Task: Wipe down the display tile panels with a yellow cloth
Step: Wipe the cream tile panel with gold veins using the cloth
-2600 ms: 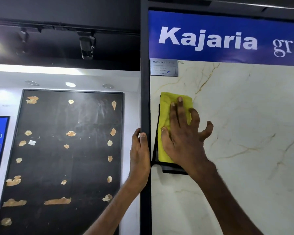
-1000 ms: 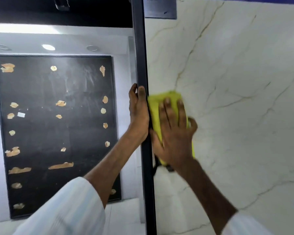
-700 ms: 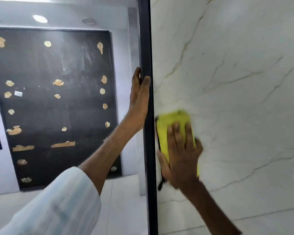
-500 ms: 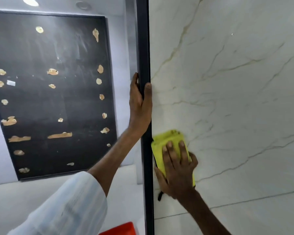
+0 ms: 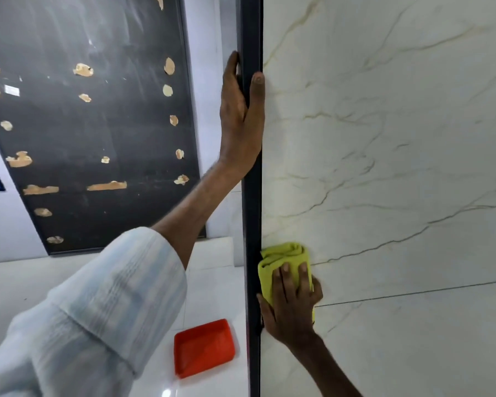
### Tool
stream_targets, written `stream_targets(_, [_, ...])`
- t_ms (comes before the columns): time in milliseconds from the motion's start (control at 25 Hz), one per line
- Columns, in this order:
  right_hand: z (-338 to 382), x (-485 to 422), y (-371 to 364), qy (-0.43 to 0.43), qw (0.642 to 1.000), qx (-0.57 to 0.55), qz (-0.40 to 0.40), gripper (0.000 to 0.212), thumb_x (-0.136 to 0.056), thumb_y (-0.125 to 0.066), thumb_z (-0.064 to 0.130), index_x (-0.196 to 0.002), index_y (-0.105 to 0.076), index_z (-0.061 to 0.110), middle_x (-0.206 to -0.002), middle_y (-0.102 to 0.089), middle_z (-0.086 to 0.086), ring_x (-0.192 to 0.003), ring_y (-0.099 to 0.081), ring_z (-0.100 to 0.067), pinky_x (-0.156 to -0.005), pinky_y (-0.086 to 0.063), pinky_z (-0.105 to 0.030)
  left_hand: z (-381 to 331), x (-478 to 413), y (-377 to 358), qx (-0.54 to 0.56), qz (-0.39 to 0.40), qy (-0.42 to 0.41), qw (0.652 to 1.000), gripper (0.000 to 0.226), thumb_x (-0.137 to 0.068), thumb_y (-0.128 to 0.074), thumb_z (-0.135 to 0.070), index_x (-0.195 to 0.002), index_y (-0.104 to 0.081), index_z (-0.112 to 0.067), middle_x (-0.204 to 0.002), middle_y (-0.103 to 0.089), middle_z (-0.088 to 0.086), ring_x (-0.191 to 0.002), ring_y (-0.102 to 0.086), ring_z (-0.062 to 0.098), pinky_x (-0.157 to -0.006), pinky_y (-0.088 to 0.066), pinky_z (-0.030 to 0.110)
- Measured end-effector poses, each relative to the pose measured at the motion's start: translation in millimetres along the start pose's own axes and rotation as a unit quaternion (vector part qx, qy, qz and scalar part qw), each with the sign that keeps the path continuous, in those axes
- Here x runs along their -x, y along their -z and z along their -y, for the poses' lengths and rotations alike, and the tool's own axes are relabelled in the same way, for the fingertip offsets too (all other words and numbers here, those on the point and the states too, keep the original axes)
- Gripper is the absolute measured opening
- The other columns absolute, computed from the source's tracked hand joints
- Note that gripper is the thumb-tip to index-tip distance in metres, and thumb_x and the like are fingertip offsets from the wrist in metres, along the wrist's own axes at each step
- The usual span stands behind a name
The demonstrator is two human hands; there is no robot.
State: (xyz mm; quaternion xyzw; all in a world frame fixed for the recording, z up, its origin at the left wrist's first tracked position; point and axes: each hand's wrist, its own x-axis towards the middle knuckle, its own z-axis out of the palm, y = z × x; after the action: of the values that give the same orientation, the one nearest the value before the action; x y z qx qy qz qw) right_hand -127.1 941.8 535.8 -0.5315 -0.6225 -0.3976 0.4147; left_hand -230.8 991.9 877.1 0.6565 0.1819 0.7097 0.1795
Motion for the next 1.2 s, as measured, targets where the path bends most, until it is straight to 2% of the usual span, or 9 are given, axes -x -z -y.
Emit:
stream_targets(80, [-0.1,4.8,-0.2,0.003,1.0,-0.011,0.002,0.065,-0.1,-0.048,0.05,-0.151,-0.036,0.013,-0.17,-0.022,-0.006,-0.148,-0.028,-0.043,-0.095,-0.041,-0.063,-0.9,0.8,-1.6,-0.062,-0.019,-0.027,0.998,0.061,-0.11,-0.043,-0.026,-0.16,-0.023,0.001,-0.167,-0.031,0.017,-0.152,-0.028,0.013,-0.117,-0.019,0.008])
stream_targets(160, [-8.5,-31.8,11.2,0.014,0.999,-0.028,-0.025,0.069,-0.096,-0.052,0.05,-0.154,-0.036,0.015,-0.168,-0.026,-0.005,-0.153,-0.026,-0.039,-0.098,-0.039,-0.06,-1.2,5.1,-3.6,-0.18,-0.062,-0.122,0.974,0.063,-0.106,-0.045,-0.027,-0.158,-0.029,0.006,-0.162,-0.036,0.022,-0.148,-0.03,0.016,-0.119,-0.014,0.013])
stream_targets(320, [-45.0,-161.8,48.1,-0.072,0.991,-0.012,-0.114,0.076,-0.1,-0.046,0.052,-0.162,-0.026,0.011,-0.17,-0.024,-0.012,-0.155,-0.026,-0.042,-0.102,-0.034,-0.057,4.6,10.5,-8.3,-0.432,-0.054,-0.333,0.836,0.058,-0.098,-0.054,-0.03,-0.153,-0.046,-0.012,-0.158,-0.043,0.025,-0.146,-0.034,0.055,-0.12,-0.022,0.05])
stream_targets(480, [-81.4,-135.2,40.6,-0.091,0.988,-0.007,-0.124,0.074,-0.104,-0.046,0.05,-0.16,-0.027,0.006,-0.168,-0.024,-0.015,-0.153,-0.028,-0.047,-0.103,-0.035,-0.059,6.4,14.5,-10.7,-0.531,-0.074,-0.339,0.773,0.049,-0.092,-0.061,-0.025,-0.141,-0.064,-0.018,-0.156,-0.05,0.019,-0.141,-0.039,0.06,-0.11,-0.033,0.064])
stream_targets(560, [-81.2,-61.9,20.8,-0.103,0.991,-0.003,-0.088,0.072,-0.104,-0.047,0.049,-0.158,-0.029,0.005,-0.171,-0.021,-0.016,-0.15,-0.029,-0.051,-0.102,-0.037,-0.063,5.0,14.4,-10.0,-0.539,-0.069,-0.336,0.769,0.047,-0.095,-0.058,-0.039,-0.137,-0.067,-0.019,-0.157,-0.048,0.017,-0.143,-0.038,0.058,-0.111,-0.031,0.065])
stream_targets(680, [-72.5,6.5,6.5,-0.078,0.996,-0.006,-0.031,0.074,-0.099,-0.053,0.048,-0.155,-0.03,0.005,-0.174,-0.012,-0.011,-0.145,-0.031,-0.053,-0.096,-0.041,-0.066,8.2,13.9,-10.6,-0.547,-0.04,-0.38,0.745,0.053,-0.098,-0.05,-0.051,-0.138,-0.065,-0.019,-0.16,-0.046,0.013,-0.148,-0.041,0.038,-0.114,-0.027,0.061])
stream_targets(800, [-76.1,-36.6,16.0,-0.074,0.995,-0.02,-0.058,0.075,-0.099,-0.051,0.048,-0.157,-0.029,0.007,-0.173,-0.017,-0.011,-0.147,-0.032,-0.051,-0.097,-0.039,-0.064,13.8,12.0,-9.7,-0.543,-0.007,-0.398,0.739,0.056,-0.099,-0.048,-0.052,-0.14,-0.062,-0.017,-0.16,-0.047,0.007,-0.146,-0.044,0.029,-0.116,-0.026,0.058])
stream_targets(1040, [-110.5,-252.4,87.3,-0.079,0.984,0.024,-0.157,0.077,-0.098,-0.054,0.053,-0.158,-0.038,0.007,-0.164,-0.037,-0.017,-0.151,-0.035,-0.043,-0.095,-0.041,-0.054,2.3,12.2,-7.8,-0.547,0.01,-0.386,0.743,0.055,-0.095,-0.054,-0.052,-0.137,-0.063,-0.017,-0.158,-0.05,0.007,-0.142,-0.043,0.028,-0.115,-0.025,0.054])
stream_targets(1200, [-96.2,-162.1,56.8,-0.056,0.991,0.027,-0.115,0.074,-0.1,-0.052,0.051,-0.157,-0.037,0.006,-0.169,-0.027,-0.014,-0.151,-0.033,-0.046,-0.1,-0.041,-0.061,-26.3,-28.5,-3.5,-0.524,-0.002,-0.4,0.752,0.058,-0.093,-0.058,-0.051,-0.136,-0.064,-0.012,-0.158,-0.048,0.012,-0.14,-0.041,0.032,-0.111,-0.027,0.05])
